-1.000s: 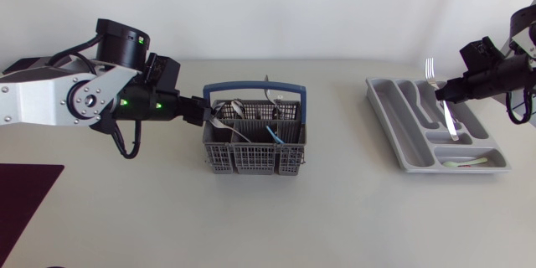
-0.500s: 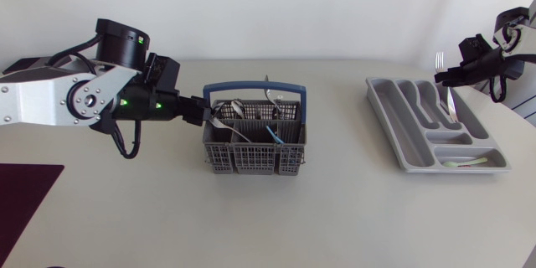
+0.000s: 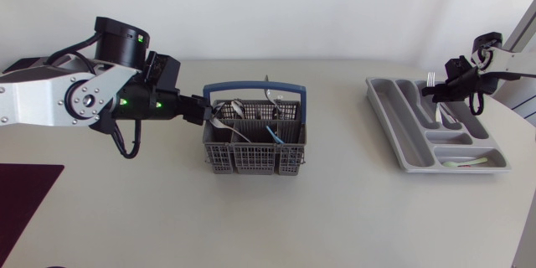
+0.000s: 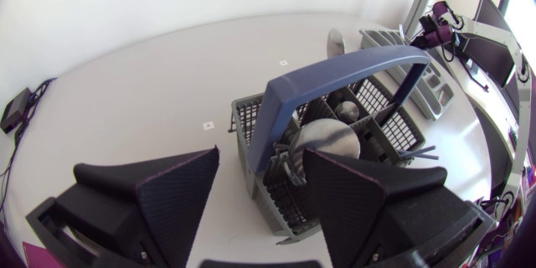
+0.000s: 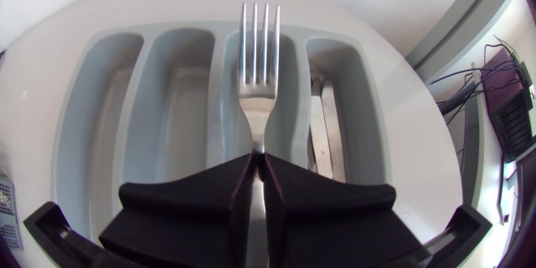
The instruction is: Sort the cutlery from the basket into the organizer compartments.
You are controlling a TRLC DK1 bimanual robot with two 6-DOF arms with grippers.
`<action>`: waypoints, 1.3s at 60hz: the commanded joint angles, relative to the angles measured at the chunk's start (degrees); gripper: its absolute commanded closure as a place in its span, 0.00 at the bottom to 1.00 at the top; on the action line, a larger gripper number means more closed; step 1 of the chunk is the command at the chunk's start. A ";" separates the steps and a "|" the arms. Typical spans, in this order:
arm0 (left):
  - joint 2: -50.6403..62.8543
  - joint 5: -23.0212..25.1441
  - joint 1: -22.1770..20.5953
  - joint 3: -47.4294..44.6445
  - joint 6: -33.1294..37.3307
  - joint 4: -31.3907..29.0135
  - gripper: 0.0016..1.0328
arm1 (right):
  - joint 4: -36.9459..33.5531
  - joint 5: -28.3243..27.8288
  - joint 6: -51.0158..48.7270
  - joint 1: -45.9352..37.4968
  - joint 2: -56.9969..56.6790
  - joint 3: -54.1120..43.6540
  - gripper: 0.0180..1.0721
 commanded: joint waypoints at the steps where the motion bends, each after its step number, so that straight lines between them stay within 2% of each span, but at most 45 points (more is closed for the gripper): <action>1: -1.22 -0.11 -0.33 -0.83 -1.74 0.63 0.33 | -0.51 0.94 1.29 0.23 2.59 2.22 0.90; 6: -1.66 -0.11 -0.33 -1.00 -1.74 0.54 0.33 | -0.60 2.17 1.38 0.41 3.47 2.31 0.87; 18: -2.80 -0.46 -0.33 -1.35 -1.74 0.45 0.33 | 0.63 2.52 1.47 1.02 1.53 -1.64 0.54; 25: -3.42 -0.55 -0.42 -1.53 -1.74 0.45 0.33 | 3.35 3.40 1.47 1.73 -4.09 -7.27 0.36; 34: -3.51 -0.73 -0.86 -1.53 -2.18 0.45 0.33 | 6.25 3.40 1.38 3.48 -13.32 -16.76 0.31; 44: -3.07 -3.54 -2.17 -1.09 -2.71 0.72 0.33 | 8.54 3.22 1.29 6.56 -25.19 -28.63 0.31; 50: -1.92 -5.82 -3.49 -0.91 -3.76 1.68 0.42 | 9.42 3.13 1.47 9.46 -33.01 -36.10 0.31; 54: -1.31 -6.79 -4.11 -0.91 -4.20 2.04 0.44 | 9.42 3.05 1.73 11.40 -37.32 -39.96 0.31; 62: -0.08 -10.13 -5.43 -0.47 -5.26 2.04 0.64 | 9.42 3.05 2.78 15.00 -44.87 -45.85 0.28; 65: 0.36 -10.75 -5.60 -0.39 -5.34 1.60 0.68 | 9.42 3.05 2.96 16.32 -47.07 -47.52 0.28; 78: 3.61 -11.98 -5.95 0.58 -6.75 -0.86 0.72 | 9.15 3.40 3.75 20.01 -51.55 -51.30 0.28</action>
